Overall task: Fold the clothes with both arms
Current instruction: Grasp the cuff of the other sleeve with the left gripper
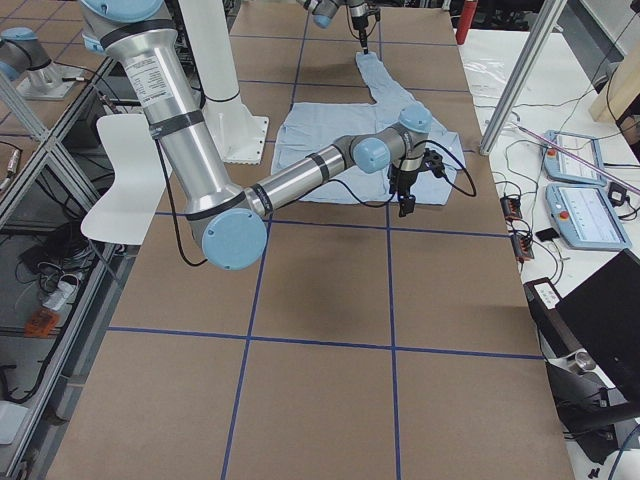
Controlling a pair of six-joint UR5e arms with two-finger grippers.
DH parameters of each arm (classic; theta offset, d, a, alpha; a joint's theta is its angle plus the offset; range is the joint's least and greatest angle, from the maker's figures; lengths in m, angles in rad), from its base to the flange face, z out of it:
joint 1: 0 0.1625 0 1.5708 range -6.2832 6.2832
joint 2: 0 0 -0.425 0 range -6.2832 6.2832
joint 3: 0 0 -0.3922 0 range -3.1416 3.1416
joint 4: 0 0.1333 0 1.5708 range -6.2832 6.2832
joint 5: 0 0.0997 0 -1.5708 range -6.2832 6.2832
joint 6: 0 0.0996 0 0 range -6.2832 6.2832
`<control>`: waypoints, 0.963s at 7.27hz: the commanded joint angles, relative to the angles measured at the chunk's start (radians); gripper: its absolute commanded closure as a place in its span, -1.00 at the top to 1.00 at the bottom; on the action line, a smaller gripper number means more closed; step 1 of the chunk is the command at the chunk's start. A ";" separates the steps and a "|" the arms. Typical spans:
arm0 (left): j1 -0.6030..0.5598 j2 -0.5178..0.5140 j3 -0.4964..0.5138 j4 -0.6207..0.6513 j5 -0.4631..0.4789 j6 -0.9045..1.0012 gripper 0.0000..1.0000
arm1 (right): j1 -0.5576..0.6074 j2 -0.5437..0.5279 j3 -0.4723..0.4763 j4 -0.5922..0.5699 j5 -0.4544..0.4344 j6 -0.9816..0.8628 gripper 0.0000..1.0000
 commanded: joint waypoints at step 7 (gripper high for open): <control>0.016 -0.647 -0.392 0.960 -0.161 -0.298 -1.00 | 0.056 -0.196 0.070 0.076 -0.006 -0.006 1.00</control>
